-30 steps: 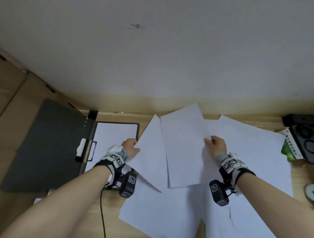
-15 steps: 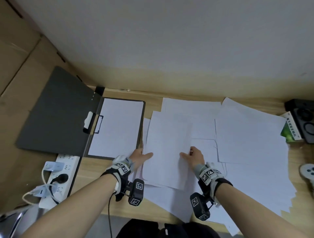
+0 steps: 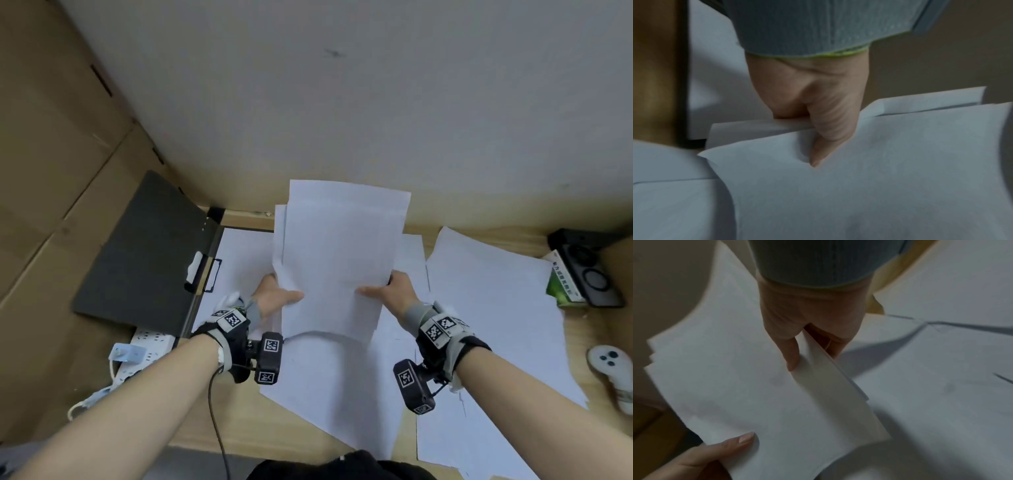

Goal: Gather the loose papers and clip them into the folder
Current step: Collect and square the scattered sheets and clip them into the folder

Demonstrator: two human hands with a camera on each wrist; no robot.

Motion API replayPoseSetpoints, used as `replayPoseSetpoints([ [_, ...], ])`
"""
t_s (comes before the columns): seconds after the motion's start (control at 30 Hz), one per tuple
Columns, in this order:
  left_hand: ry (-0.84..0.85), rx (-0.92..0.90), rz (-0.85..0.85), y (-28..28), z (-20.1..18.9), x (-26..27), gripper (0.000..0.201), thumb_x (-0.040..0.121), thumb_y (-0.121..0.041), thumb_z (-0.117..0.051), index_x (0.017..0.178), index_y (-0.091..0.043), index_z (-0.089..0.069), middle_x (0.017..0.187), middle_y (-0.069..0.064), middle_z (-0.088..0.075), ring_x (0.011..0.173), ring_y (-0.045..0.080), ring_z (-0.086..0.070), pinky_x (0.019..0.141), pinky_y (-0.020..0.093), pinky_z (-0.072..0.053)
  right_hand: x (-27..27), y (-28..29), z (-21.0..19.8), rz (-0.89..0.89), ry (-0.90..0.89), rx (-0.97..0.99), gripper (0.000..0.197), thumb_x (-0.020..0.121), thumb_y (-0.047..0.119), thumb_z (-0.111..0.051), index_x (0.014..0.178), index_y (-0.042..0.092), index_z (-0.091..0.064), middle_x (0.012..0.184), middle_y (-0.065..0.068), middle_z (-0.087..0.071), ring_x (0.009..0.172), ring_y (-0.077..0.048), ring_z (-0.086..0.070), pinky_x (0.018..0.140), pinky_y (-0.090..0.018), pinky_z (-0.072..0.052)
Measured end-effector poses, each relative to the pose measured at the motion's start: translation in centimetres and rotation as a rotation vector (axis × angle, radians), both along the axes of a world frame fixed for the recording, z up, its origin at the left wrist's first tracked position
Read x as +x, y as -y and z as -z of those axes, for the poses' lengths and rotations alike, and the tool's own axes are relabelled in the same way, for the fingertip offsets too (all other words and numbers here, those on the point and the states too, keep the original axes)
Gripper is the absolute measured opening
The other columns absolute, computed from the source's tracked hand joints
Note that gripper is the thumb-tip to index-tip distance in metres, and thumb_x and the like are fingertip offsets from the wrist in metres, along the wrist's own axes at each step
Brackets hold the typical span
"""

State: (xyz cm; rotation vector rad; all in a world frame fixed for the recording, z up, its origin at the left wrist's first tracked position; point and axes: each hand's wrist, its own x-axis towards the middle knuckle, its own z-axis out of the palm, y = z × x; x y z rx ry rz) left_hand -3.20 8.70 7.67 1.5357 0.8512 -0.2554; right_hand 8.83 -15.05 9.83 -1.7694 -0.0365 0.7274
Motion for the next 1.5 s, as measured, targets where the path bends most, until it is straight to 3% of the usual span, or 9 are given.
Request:
replayPoseSetpoints([
  [0.27,0.283,0.038,0.115,-0.2,-6.2,4.5,0.036,0.069,-0.008,-0.086,0.101,-0.012,-0.072,0.100,0.000,-0.075,0.095,0.014,-0.072,0.090,0.028,-0.053,2.9,0.5,-4.6,0.116,0.130,0.143,0.030,0.069,-0.006,-0.081,0.096,0.004,-0.073,0.092,-0.007,-0.076,0.083,-0.020,-0.073,0.080,-0.033,-0.059],
  [0.37,0.256,0.042,0.094,0.8,-4.8,4.4,0.032,0.070,-0.005,-0.084,0.098,-0.016,-0.071,0.096,-0.002,-0.074,0.093,0.013,-0.070,0.090,0.030,-0.053,1.7,1.5,-3.2,0.100,0.087,0.095,0.033,0.070,-0.003,-0.082,0.101,-0.001,-0.072,0.097,-0.010,-0.076,0.090,-0.024,-0.073,0.086,-0.035,-0.058],
  [0.53,0.192,0.031,0.007,3.0,-2.9,3.8,0.046,0.067,-0.007,-0.085,0.110,-0.002,-0.068,0.105,0.009,-0.073,0.097,0.022,-0.070,0.092,0.037,-0.055,-0.1,2.2,-1.7,0.144,0.070,0.112,0.032,0.071,-0.004,-0.081,0.094,0.014,-0.070,0.099,-0.007,-0.074,0.088,-0.019,-0.071,0.079,-0.027,-0.056],
  [0.9,0.085,0.083,0.036,4.2,-0.6,3.1,0.049,0.067,-0.016,-0.080,0.112,-0.004,-0.064,0.105,0.008,-0.072,0.096,0.022,-0.070,0.087,0.038,-0.058,0.2,3.2,1.7,0.116,-0.082,0.071,0.038,0.071,0.002,-0.083,0.108,0.003,-0.071,0.102,-0.007,-0.075,0.096,-0.020,-0.071,0.082,-0.024,-0.053],
  [1.03,0.098,0.087,-0.027,5.1,0.0,2.8,0.030,0.079,-0.005,-0.075,0.108,-0.003,-0.067,0.099,0.007,-0.072,0.091,0.022,-0.069,0.075,0.028,-0.058,0.2,3.3,3.8,0.102,-0.124,0.035,0.022,0.074,0.005,-0.082,0.093,0.010,-0.074,0.095,-0.004,-0.076,0.089,-0.019,-0.071,0.076,-0.023,-0.053],
  [1.13,0.129,0.085,-0.057,4.8,-0.5,2.8,0.027,0.082,0.001,-0.072,0.109,0.001,-0.067,0.098,0.008,-0.069,0.086,0.020,-0.067,0.065,0.016,-0.057,0.6,2.5,4.0,0.128,-0.122,0.041,0.019,0.074,0.010,-0.083,0.091,0.008,-0.074,0.091,-0.007,-0.076,0.082,-0.024,-0.072,0.076,-0.035,-0.058],
  [1.3,0.080,0.076,-0.080,2.7,1.1,1.4,0.024,0.085,-0.004,-0.071,0.108,-0.002,-0.068,0.094,0.002,-0.070,0.080,0.012,-0.068,0.066,0.017,-0.058,-0.1,-0.3,5.5,0.074,-0.149,-0.003,0.012,0.081,0.013,-0.077,0.092,0.010,-0.071,0.087,-0.008,-0.074,0.074,-0.024,-0.068,0.072,-0.038,-0.058],
  [1.4,-0.011,0.065,-0.045,0.1,3.1,0.3,0.017,0.084,-0.009,-0.072,0.100,-0.010,-0.070,0.096,0.003,-0.073,0.092,0.020,-0.070,0.084,0.032,-0.059,-0.6,-2.5,7.0,0.106,-0.161,-0.055,0.015,0.082,0.013,-0.076,0.095,0.008,-0.071,0.085,-0.009,-0.072,0.072,-0.025,-0.066,0.072,-0.038,-0.057],
  [1.5,-0.066,0.082,-0.014,-2.6,4.2,-0.4,0.009,0.083,-0.008,-0.072,0.091,-0.010,-0.070,0.093,0.007,-0.074,0.089,0.022,-0.070,0.084,0.034,-0.058,-0.8,-4.4,8.0,0.142,-0.177,-0.095,0.019,0.080,0.013,-0.076,0.097,0.006,-0.071,0.081,-0.007,-0.071,0.073,-0.025,-0.066,0.072,-0.037,-0.056],
])
